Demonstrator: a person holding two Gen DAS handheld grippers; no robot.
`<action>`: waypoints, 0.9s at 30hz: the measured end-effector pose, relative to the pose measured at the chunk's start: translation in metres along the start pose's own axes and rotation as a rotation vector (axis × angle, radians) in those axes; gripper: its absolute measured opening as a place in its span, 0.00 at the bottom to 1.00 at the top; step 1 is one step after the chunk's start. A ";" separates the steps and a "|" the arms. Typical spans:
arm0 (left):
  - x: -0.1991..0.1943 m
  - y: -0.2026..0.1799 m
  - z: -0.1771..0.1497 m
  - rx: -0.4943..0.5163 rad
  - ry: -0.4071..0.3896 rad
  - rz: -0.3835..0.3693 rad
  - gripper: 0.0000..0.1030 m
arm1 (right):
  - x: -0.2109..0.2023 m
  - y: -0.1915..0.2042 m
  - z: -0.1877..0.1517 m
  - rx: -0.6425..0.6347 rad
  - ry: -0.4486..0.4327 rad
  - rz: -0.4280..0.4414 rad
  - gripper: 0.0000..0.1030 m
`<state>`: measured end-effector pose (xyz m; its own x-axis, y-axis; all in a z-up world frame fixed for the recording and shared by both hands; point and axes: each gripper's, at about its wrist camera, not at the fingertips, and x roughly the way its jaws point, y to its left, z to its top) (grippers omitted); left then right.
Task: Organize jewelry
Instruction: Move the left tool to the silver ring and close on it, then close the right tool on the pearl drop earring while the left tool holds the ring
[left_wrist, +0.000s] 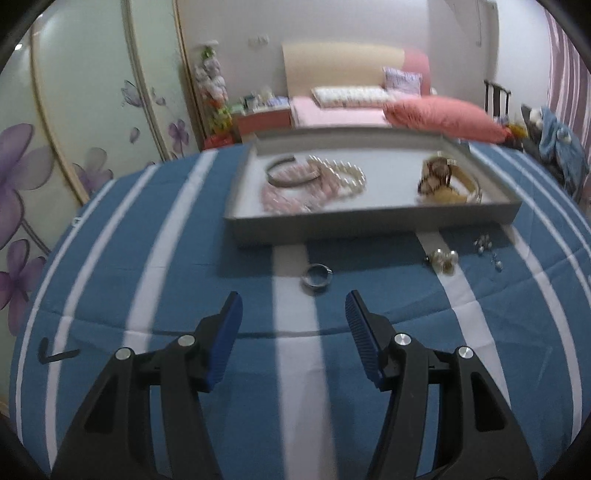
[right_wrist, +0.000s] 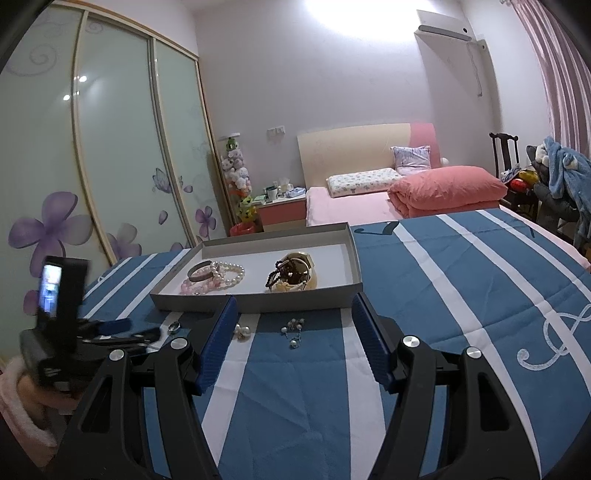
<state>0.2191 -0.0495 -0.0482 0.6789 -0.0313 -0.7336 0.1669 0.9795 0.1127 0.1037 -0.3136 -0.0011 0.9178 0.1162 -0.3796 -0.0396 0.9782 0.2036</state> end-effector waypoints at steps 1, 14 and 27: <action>0.005 -0.003 0.002 0.001 0.015 0.000 0.56 | 0.001 0.000 0.000 -0.001 0.002 0.001 0.63; 0.037 -0.013 0.026 -0.030 0.063 0.013 0.29 | 0.009 -0.008 0.002 0.015 0.024 -0.006 0.63; 0.041 0.016 0.026 -0.103 0.066 0.014 0.21 | 0.015 0.001 0.002 -0.001 0.043 0.006 0.63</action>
<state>0.2681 -0.0407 -0.0585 0.6314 -0.0077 -0.7754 0.0814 0.9951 0.0564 0.1182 -0.3114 -0.0048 0.8999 0.1296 -0.4163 -0.0456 0.9776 0.2055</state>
